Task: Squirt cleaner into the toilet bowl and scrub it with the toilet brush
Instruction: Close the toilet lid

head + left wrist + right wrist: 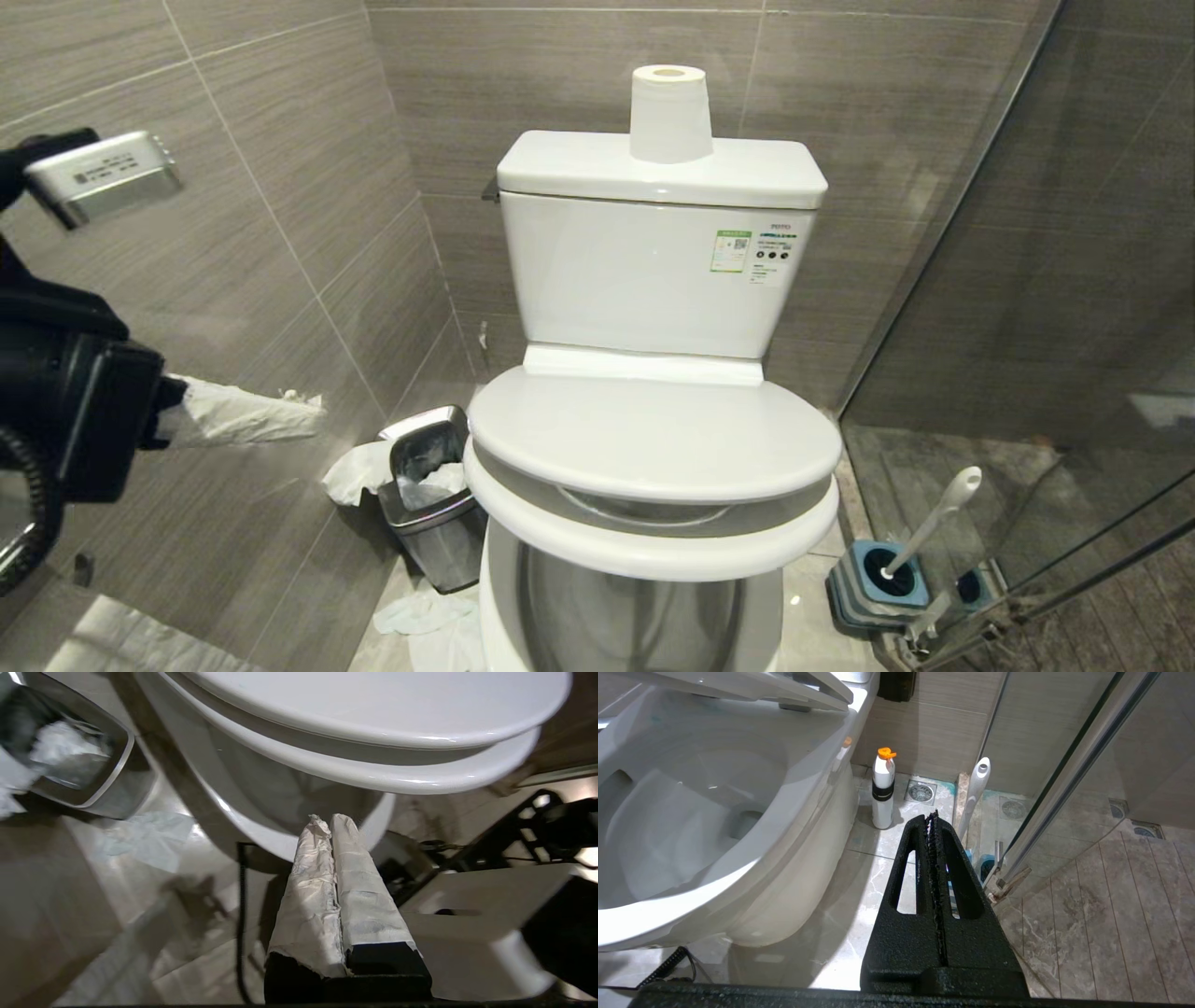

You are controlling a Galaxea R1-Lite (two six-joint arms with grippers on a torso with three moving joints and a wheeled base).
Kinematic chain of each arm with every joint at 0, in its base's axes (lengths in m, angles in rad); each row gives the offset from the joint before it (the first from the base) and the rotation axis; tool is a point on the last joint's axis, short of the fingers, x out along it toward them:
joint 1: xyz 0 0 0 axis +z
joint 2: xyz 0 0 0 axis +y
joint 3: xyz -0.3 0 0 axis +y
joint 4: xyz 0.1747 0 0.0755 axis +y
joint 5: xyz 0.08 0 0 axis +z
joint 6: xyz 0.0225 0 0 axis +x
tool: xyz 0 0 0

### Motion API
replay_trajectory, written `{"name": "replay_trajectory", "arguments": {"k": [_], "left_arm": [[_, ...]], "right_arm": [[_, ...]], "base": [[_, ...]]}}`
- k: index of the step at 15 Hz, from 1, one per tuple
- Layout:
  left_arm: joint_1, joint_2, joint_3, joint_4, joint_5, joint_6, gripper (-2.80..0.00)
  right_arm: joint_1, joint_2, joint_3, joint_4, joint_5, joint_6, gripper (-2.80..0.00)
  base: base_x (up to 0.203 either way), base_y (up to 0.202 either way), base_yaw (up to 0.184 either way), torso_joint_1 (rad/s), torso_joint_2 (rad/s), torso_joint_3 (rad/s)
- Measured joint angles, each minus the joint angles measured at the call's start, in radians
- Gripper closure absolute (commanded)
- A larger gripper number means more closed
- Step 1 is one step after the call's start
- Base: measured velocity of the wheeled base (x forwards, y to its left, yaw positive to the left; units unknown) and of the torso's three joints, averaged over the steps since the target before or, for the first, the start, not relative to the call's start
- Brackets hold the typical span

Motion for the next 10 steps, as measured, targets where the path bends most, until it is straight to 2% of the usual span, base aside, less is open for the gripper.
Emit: {"name": "replay_trajectory", "arguments": {"k": [2, 4, 8, 10], "left_arm": [[-0.044, 0.053, -0.045, 0.000, 0.112, 0.070, 0.00], [-0.080, 0.110, -0.100, -0.004, 0.177, 0.116, 0.00], [-0.171, 0.241, -0.208, -0.006, 0.360, 0.119, 0.00], [-0.229, 0.305, -0.236, -0.048, 0.395, 0.085, 0.00]], "right_arm": [[0.000, 0.000, 0.000, 0.000, 0.000, 0.000, 0.00], [0.000, 0.000, 0.000, 0.000, 0.000, 0.000, 0.00], [0.000, 0.000, 0.000, 0.000, 0.000, 0.000, 0.00], [0.000, 0.000, -0.001, 0.000, 0.000, 0.000, 0.00]], "base": [[0.000, 0.000, 0.000, 0.000, 0.00, 0.000], [0.000, 0.000, 0.000, 0.000, 0.00, 0.000], [0.000, 0.000, 0.000, 0.000, 0.00, 0.000], [0.000, 0.000, 0.000, 0.000, 0.00, 0.000]]}}
